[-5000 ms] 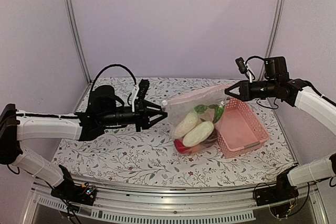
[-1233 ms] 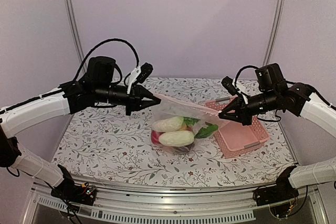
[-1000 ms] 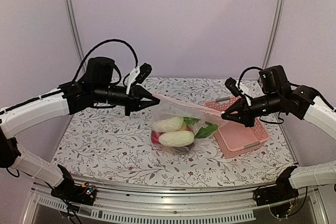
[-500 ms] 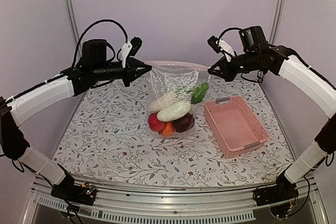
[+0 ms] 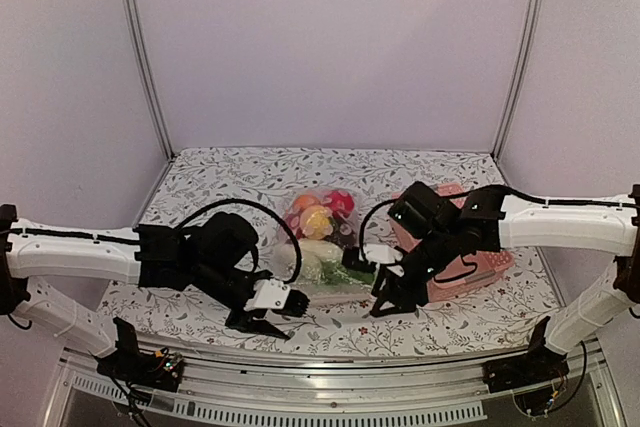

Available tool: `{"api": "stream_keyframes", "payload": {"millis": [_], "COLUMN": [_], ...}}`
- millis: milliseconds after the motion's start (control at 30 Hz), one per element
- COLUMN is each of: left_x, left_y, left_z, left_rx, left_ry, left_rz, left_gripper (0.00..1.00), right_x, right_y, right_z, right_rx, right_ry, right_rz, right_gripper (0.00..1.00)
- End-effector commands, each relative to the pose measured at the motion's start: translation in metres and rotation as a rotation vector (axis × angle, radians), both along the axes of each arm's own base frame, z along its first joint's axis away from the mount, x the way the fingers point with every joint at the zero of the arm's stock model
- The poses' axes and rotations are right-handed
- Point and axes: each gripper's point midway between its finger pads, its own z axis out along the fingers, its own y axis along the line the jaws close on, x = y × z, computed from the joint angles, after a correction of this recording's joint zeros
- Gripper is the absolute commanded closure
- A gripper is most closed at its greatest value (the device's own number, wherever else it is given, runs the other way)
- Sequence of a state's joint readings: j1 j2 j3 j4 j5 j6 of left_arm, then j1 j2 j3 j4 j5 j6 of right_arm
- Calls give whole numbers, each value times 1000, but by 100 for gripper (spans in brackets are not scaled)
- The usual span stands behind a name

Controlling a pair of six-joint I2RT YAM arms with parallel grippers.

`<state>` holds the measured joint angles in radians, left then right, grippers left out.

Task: Place the food in the zip-top bag and seal the zipper
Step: Place the zipper food storage bag at the center of the board, then reset both arms

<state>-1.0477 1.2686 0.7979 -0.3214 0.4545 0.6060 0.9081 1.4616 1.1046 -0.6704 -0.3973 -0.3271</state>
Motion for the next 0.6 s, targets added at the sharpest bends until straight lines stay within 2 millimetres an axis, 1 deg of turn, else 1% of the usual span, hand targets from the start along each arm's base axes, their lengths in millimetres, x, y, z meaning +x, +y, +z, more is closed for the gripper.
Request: {"api": "stream_keyframes", "payload": {"millis": [0,67,133,167,200,233,267,300,333,367,400,467,533,567], "left_x": [-13,-8,4,11,19,30,42,56,73,88,102,123,141,153], "left_y": [42,45,45,46,46,47,48,50,52,54,57,57,59,58], "left_z": [-29,-5,23,37,51,63,77,89,103,116,129,154,185,194], "left_rx": [211,156,65,25,-17,-49,-89,-121,-160,-200,-240,-315,-402,-419], "left_ry": [-25,-71,-143,-184,-224,-258,-281,-297,-314,-313,-307,-277,-251,-233], "left_rz": [66,108,168,197,237,290,353,423,503,577,649,751,848,903], "left_gripper": [33,27,23,19,16,13,11,10,9,9,9,9,5,2], "right_x": [-46,-36,-21,-13,-4,7,21,36,55,72,91,123,142,151], "right_y": [-13,-16,-18,-21,-25,-29,-35,-41,-47,-57,-70,-101,-129,-147], "right_z": [-21,0,29,48,62,76,92,105,123,142,159,194,234,251], "right_rx": [-115,-88,-30,11,38,58,84,102,141,186,232,347,468,504], "right_ry": [51,4,-57,-89,-122,-162,-210,-260,-322,-367,-400,-439,-491,-539], "right_rz": [35,-9,-55,-79,-106,-137,-188,-243,-315,-410,-509,-730,-899,-1028], "right_gripper": [47,40,34,31,27,23,17,11,4,1,1,1,1,1]}}
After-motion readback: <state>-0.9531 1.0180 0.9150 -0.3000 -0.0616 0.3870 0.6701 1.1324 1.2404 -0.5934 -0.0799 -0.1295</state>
